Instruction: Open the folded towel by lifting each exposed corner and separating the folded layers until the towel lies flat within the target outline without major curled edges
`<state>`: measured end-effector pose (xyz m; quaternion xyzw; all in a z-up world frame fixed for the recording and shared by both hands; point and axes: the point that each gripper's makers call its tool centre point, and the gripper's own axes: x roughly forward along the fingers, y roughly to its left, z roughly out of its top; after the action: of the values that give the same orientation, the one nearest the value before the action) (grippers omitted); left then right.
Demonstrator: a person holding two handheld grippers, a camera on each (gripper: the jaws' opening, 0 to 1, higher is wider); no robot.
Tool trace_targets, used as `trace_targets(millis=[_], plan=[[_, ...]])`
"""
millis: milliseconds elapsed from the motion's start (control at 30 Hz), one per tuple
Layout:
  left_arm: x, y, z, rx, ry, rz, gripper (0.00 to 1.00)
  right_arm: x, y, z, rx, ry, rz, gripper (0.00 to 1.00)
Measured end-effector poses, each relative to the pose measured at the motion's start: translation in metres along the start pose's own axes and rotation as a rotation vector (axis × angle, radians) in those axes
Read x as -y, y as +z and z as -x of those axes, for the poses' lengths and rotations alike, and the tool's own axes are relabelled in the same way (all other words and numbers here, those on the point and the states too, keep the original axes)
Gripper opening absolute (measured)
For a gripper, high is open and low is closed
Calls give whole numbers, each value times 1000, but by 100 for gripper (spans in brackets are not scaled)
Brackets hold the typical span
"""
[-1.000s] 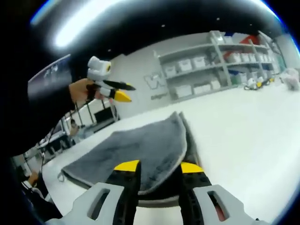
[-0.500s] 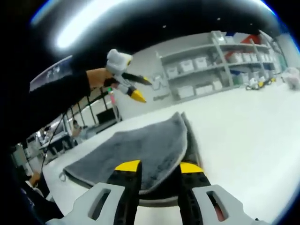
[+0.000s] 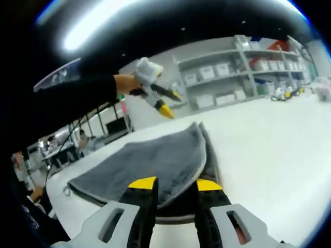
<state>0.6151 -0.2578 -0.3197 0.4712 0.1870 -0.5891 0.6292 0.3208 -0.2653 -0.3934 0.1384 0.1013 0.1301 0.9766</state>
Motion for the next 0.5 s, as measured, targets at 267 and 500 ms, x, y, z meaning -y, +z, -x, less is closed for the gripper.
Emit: trace_targets(millis=[267,500], plan=[[15,-11,-34,-39,-159,72,64,0,-2,-2,-14,-4,6,23],[21,-13,-51,-49,-257,147,58,0,-4,-4,-28,-10,15,22]])
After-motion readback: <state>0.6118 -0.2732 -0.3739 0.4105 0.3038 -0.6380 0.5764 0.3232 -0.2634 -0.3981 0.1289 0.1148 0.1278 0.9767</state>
